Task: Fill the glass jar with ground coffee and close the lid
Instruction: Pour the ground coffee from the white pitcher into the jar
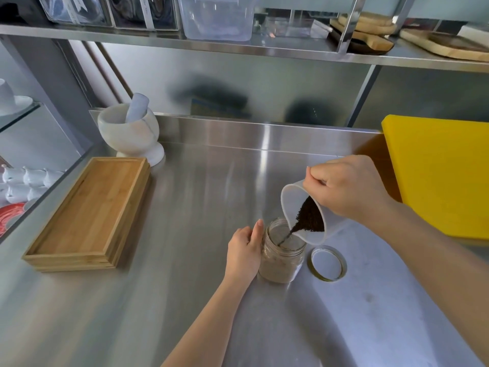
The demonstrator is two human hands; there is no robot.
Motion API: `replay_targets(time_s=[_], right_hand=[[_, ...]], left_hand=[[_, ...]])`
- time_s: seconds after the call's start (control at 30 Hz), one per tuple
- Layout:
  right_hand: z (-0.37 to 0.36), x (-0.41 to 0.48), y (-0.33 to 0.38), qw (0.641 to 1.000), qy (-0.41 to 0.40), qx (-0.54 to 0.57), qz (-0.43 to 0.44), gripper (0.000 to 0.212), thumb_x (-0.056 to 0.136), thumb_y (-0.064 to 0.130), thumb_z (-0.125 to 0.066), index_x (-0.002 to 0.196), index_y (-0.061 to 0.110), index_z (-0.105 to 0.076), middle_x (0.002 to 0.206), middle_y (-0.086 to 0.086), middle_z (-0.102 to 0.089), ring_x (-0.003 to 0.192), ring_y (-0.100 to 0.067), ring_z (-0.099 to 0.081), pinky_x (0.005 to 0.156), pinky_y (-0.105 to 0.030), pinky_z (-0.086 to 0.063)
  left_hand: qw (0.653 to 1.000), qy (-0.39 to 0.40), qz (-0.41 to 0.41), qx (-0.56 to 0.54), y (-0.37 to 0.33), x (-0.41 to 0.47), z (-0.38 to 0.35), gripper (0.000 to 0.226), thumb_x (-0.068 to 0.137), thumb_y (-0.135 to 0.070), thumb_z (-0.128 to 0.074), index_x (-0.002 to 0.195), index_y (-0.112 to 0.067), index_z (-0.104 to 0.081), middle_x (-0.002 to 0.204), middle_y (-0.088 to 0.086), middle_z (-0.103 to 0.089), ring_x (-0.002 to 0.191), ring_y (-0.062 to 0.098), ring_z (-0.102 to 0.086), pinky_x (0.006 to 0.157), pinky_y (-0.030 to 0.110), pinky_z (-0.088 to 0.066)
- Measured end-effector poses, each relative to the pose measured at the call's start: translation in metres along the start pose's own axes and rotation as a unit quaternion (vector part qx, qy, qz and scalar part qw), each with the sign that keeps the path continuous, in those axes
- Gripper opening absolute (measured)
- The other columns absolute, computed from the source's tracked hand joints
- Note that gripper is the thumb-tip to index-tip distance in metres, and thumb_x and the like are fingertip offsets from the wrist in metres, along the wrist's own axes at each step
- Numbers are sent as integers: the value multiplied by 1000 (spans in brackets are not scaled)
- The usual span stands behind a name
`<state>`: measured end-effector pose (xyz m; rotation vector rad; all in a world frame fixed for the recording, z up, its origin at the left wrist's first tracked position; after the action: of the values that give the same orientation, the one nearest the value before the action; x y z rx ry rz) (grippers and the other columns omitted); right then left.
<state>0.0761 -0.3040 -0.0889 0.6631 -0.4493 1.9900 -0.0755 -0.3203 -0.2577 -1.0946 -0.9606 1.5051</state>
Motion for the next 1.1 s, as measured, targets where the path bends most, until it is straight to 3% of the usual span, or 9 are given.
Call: replay_targets(time_s=[0.37,1.1], right_hand=[[-1,1,11,999,-12,19,36,41,79,20,-47,42,2,-50,38,-15,-49,33,-33,-42,33,-33,-45],[-3,6,26,992,3,18,123,37,76,12,-52,41,3,-46,34,-13,-44,28,-34,-38,33,-28,-43]], left_hand=[[1000,5,2,5,1,0,0,48,93,-42,-45,59,-16,-22,56,-3,-25,57,17,-24,56,33,-23],[1000,12,-5,20,0,1,1,50,93,-42,-45,58,-16,-21,55,-1,-25,57,17,-24,55,33,-22]])
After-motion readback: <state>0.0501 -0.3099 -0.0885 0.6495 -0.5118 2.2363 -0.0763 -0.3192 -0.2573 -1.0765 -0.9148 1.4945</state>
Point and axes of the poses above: each hand's wrist, its own x-axis towards the middle knuckle, its own z-axis out of the back of the hand, y = z × x, the point moved 5 cm from there along x, towards the middle knuckle
